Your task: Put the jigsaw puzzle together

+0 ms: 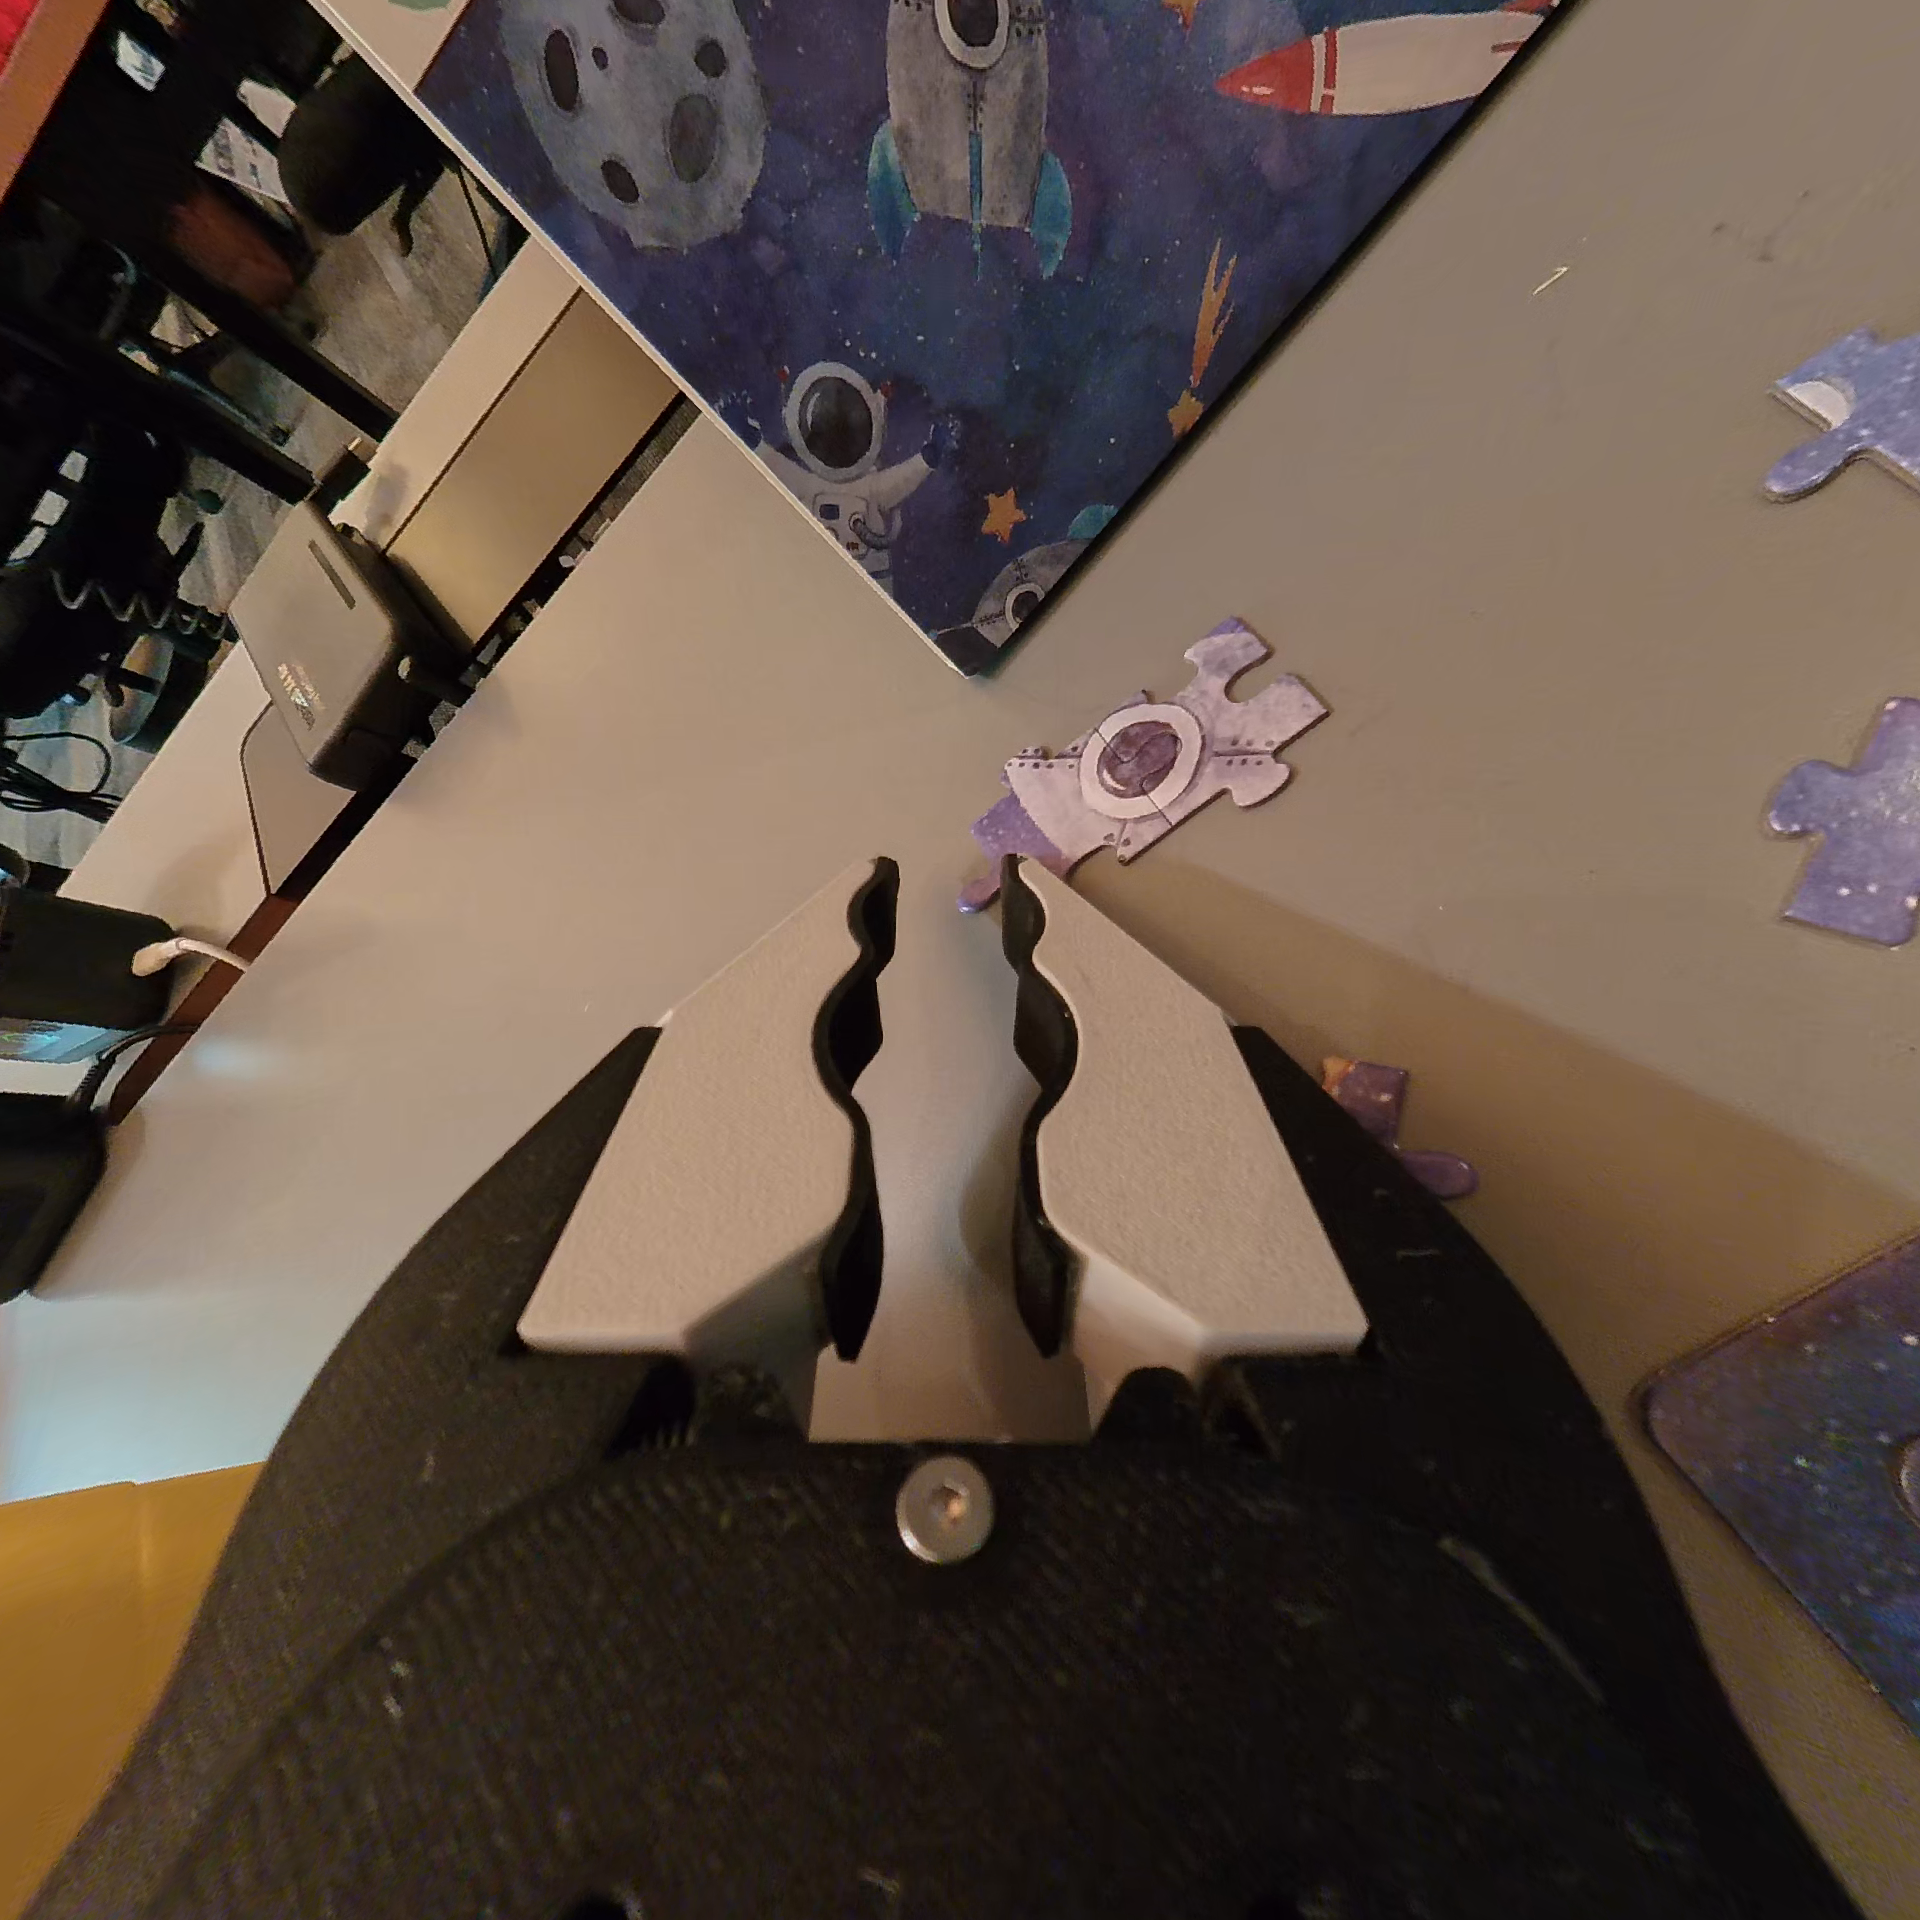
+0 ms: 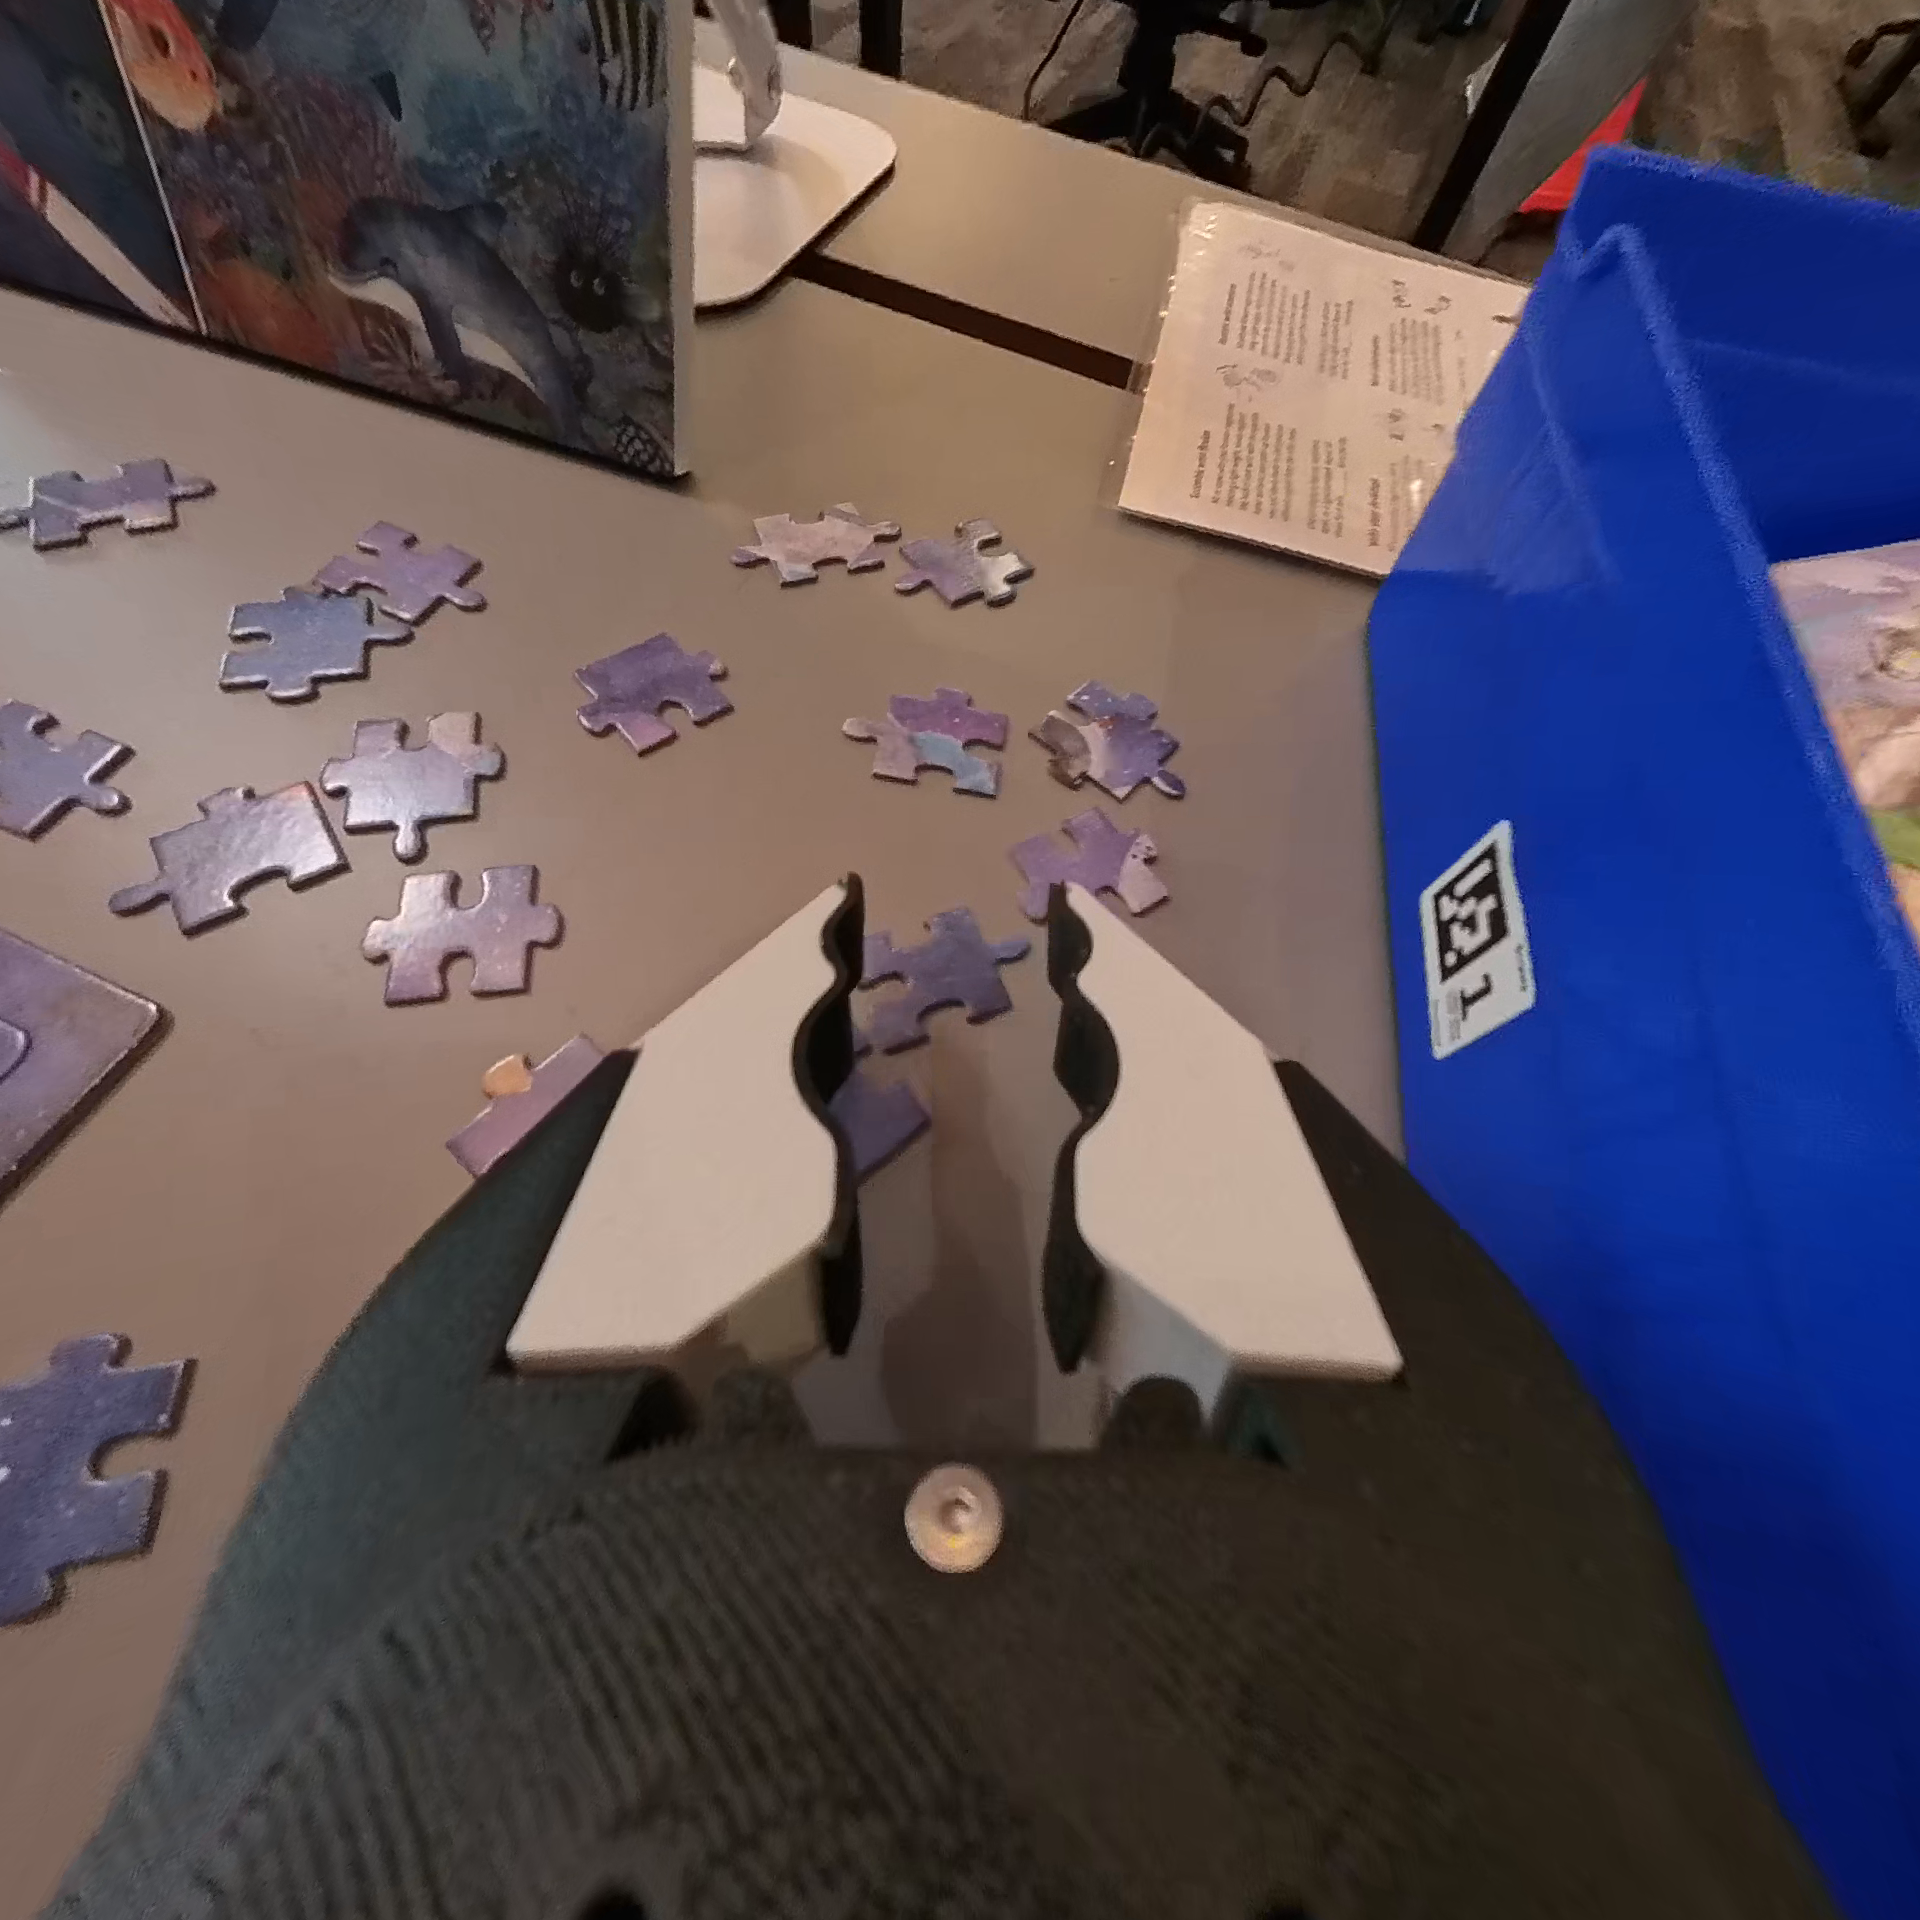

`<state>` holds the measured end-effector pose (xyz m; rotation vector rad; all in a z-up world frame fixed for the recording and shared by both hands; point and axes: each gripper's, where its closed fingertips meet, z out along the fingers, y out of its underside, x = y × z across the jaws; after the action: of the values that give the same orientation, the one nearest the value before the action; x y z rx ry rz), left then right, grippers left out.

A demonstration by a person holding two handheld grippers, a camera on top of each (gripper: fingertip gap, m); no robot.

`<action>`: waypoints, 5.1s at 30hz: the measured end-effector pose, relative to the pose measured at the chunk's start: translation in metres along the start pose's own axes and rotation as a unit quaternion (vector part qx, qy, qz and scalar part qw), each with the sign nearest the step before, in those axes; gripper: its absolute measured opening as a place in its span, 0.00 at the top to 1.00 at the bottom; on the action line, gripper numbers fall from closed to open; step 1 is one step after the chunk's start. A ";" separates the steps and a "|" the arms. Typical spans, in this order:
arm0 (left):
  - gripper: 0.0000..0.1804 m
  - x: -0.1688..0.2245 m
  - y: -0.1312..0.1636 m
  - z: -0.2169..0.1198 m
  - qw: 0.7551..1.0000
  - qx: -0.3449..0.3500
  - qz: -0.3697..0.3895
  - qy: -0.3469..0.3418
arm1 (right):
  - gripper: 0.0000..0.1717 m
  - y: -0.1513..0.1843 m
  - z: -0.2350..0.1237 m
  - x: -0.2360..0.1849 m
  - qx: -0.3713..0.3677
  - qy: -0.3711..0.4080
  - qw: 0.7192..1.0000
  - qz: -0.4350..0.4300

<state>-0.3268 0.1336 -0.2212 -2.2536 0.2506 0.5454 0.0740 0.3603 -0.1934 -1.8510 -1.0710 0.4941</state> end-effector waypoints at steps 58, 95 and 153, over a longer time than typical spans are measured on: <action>0.90 0.001 0.000 0.000 1.000 0.000 0.006 -0.002 | 0.63 0.000 0.065 0.008 -0.097 -0.054 0.994 0.018; 0.90 0.001 0.000 0.000 1.000 0.000 0.006 -0.001 | 0.85 -0.015 0.049 -0.009 -0.054 -0.099 0.994 -0.008; 0.90 0.002 -0.001 0.000 1.000 0.000 0.008 -0.001 | 0.84 0.015 -0.058 -0.385 -0.156 -0.531 0.820 -0.146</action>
<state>-0.3253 0.1342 -0.2218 -2.2531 0.2674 0.5555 -0.0872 0.0058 -0.2138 -1.5681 -2.2426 1.3016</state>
